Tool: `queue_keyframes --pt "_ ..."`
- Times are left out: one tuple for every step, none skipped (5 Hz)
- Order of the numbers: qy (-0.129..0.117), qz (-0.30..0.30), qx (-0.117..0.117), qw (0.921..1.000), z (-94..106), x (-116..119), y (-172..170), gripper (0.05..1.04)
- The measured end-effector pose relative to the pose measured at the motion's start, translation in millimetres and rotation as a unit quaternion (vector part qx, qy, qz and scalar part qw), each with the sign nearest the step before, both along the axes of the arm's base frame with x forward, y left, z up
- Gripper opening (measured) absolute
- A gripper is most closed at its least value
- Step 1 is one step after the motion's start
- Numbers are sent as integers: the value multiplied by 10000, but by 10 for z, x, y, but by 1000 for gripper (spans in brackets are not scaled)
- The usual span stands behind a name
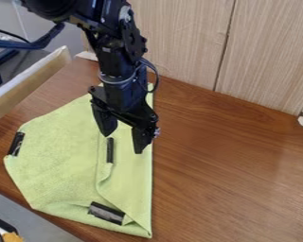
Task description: Fold the cloth from rigth bottom to the left top
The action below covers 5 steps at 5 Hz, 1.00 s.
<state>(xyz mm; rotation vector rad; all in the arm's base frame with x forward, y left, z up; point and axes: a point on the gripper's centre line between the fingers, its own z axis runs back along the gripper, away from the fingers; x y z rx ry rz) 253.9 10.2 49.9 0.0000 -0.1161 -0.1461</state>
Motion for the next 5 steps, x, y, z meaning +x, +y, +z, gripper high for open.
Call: queue_keyframes --pt "122 10 -17 9999 -59 -35 -1 999" --pt "230 -218 -48 9995 -150 -152 -25 999" --pt "209 -506 -85 9985 -175 -247 -51 999" --pt "238 -991 -28 9948 -223 -372 -45 999" --pt "541 -1596 14 9857 -394 -477 -116 999"
